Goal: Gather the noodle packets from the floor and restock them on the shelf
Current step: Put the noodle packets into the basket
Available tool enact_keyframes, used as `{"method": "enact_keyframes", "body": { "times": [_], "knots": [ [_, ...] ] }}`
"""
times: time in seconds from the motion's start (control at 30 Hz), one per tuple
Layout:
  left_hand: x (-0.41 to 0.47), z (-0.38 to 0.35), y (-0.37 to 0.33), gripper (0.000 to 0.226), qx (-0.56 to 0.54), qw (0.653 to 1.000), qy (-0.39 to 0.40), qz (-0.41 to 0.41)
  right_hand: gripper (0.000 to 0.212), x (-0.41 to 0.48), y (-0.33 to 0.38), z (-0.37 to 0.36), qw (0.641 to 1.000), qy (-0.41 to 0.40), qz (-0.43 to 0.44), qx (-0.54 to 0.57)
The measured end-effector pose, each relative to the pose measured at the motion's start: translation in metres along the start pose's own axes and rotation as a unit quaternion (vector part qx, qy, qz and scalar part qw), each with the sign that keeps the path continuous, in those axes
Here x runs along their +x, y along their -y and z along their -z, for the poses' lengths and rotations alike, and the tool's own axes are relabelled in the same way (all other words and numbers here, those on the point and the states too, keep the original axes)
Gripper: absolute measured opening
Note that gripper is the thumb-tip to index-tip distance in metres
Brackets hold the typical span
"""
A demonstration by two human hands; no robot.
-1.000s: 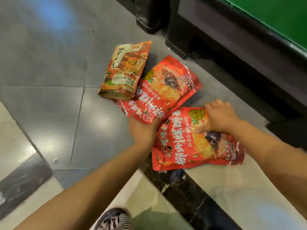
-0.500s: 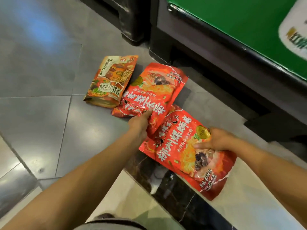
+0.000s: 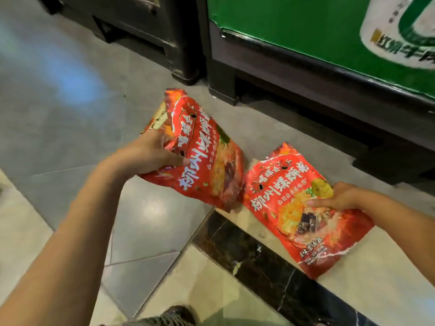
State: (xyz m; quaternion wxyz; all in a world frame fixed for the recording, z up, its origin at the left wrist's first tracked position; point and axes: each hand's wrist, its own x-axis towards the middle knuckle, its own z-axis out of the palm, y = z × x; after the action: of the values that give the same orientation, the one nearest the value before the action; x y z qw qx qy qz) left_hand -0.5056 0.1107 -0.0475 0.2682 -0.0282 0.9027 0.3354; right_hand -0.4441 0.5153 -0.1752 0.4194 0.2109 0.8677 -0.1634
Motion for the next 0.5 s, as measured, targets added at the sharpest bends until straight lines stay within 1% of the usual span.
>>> {"method": "enact_keyframes", "body": {
  "times": [0.07,0.1,0.13,0.2,0.27,0.3,0.33,0.37,0.4,0.43,0.5],
  "knots": [
    [-0.003,0.018,0.0,0.029,0.097,0.995,-0.025,-0.006,0.082,-0.004,0.008,0.002,1.0,0.0,0.007,-0.011],
    [-0.004,0.023,-0.002,0.033,0.112,0.993,-0.044,-0.015,0.088,-0.005,0.011,0.002,1.0,0.006,0.014,-0.013],
    [-0.003,0.026,-0.002,0.039,0.113,0.991,-0.069,-0.021,0.099,-0.004,0.011,0.002,1.0,0.011,0.024,-0.015],
    [-0.002,0.028,0.0,0.054,0.122,0.984,-0.133,-0.009,0.126,0.016,-0.001,-0.001,0.999,0.009,0.033,-0.001],
    [-0.001,0.024,0.007,0.065,0.177,0.96,-0.215,-0.002,0.138,0.027,-0.009,-0.003,0.999,0.016,0.03,0.008],
    [-0.002,0.021,0.011,0.069,0.17,0.956,-0.24,-0.002,0.14,0.027,-0.01,-0.003,0.999,0.016,0.027,0.009],
    [-0.003,0.018,0.015,0.068,0.11,0.963,-0.244,-0.004,0.141,0.021,-0.008,-0.003,1.0,0.015,0.025,0.01],
    [-0.007,0.013,0.018,0.065,0.011,0.974,-0.228,-0.004,0.141,0.021,-0.008,-0.003,1.0,0.014,0.023,0.015],
    [-0.01,0.007,0.023,0.063,-0.092,0.973,-0.211,-0.005,0.141,0.02,-0.007,-0.003,0.999,0.012,0.025,0.018],
    [-0.013,0.0,0.029,0.064,-0.167,0.963,-0.211,-0.019,0.142,0.019,-0.006,-0.003,0.999,0.014,0.028,0.022],
    [-0.019,-0.019,0.042,0.064,-0.237,0.927,-0.279,-0.085,0.141,0.019,-0.006,-0.002,0.999,0.018,0.029,0.029]
  ]
}}
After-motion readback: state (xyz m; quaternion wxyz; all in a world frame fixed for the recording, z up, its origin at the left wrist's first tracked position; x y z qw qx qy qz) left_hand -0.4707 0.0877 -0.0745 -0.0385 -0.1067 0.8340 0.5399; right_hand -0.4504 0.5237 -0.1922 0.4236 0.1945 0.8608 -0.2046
